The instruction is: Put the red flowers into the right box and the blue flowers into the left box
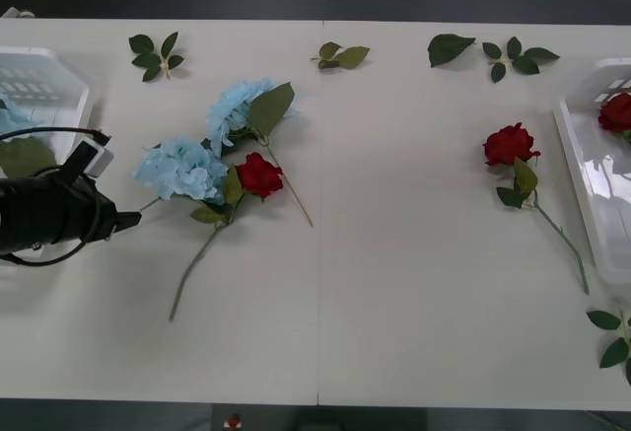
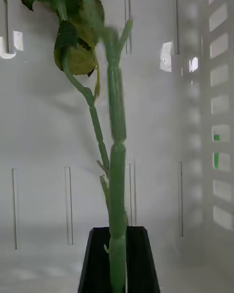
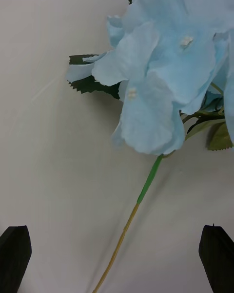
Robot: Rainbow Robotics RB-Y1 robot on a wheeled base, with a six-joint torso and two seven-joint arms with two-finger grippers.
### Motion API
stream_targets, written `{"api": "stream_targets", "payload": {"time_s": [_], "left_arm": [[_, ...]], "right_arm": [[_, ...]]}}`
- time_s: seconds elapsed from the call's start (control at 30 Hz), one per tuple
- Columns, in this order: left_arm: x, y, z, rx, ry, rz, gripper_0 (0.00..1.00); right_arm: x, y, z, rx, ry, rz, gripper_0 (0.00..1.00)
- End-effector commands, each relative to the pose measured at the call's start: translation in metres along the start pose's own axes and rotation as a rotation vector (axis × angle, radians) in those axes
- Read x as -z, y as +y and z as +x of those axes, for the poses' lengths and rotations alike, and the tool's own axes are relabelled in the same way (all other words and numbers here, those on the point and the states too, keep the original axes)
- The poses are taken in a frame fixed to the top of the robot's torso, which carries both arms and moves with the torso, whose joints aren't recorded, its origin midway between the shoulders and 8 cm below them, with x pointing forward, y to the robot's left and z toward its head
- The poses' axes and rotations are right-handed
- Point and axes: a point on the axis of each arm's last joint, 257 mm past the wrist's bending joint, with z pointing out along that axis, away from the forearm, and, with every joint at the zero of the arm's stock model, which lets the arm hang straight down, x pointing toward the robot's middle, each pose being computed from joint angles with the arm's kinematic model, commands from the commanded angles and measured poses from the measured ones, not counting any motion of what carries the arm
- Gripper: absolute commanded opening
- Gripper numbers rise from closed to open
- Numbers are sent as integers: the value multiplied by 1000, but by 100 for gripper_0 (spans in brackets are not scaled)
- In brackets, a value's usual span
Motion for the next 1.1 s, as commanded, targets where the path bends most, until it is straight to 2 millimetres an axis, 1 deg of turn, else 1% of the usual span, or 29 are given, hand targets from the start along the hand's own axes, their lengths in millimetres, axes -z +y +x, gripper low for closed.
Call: {"api": "stream_targets", "payload": {"time_s": [0.03, 0.13, 0.2, 0.27, 0.37, 0.43, 0.47, 0.5, 0.53, 0.57, 0.6, 0.63, 0.7, 0.8, 0.83, 0.87, 0.93, 0.97, 1.0, 1.03, 1.07, 1.1], "left_arm": [[-6, 2, -14, -92, -28, -48, 100], [-14, 1, -17, -120, -29, -82, 100], [-17, -2, -17, -127, -27, -90, 100], [-20, -4, -16, -132, -18, -94, 100], [-25, -11, -14, -140, -7, -96, 100], [-31, -17, -9, -145, 8, -90, 100], [-31, -17, -9, -145, 8, -90, 100], [-36, -24, -5, -136, 17, -78, 100], [-40, -28, -2, -119, 19, -65, 100], [-42, -31, 0, -105, 19, -56, 100], [-46, -36, 4, -88, 24, -41, 100], [-48, -38, 3, -79, 22, -34, 100], [-52, -44, 9, -54, 27, -14, 100], [-55, -49, 12, -48, 33, -1, 100], [-56, -50, 13, -49, 35, 2, 100], [-57, -52, 13, -50, 37, 4, 100], [-58, -54, 13, -49, 38, 9, 100], [-58, -55, 13, -47, 37, 10, 87], [-58, -56, 13, -44, 38, 11, 65], [-58, -56, 12, -44, 35, 11, 36], [-58, -57, 12, -38, 33, 16, 19], [-58, -57, 11, -33, 31, 17, 6]], "right_arm": [[8, -25, -4, -19, -5, 49, 39], [7, -24, -4, -10, -7, 50, 54], [7, -22, -6, 2, -9, 47, 58], [6, -16, -8, 12, -7, 37, 59], [7, -2, -15, 21, 14, 2, 60], [9, 13, -23, 14, 41, -36, 60], [9, 13, -23, 14, 41, -36, 60], [13, 28, -33, -11, 69, -73, 60], [16, 39, -40, -23, 91, -93, 60], [20, 48, -47, -22, 104, -102, 60], [24, 60, -55, -24, 131, -110, 60], [27, 67, -59, -21, 145, -111, 60], [37, 96, -72, 0, 193, -107, 60], [45, 135, -81, 16, 233, -96, 60], [47, 142, -82, 17, 238, -95, 60], [48, 159, -84, 30, 250, -88, 60], [47, 180, -87, 87, 253, -61, 60], [45, 189, -89, 119, 249, -40, 60], [42, 197, -89, 145, 246, -23, 60], [38, 206, -93, 162, 235, -8, 60], [33, 215, -93, 171, 230, -7, 60], [29, 221, -92, 173, 230, -6, 60]]}}
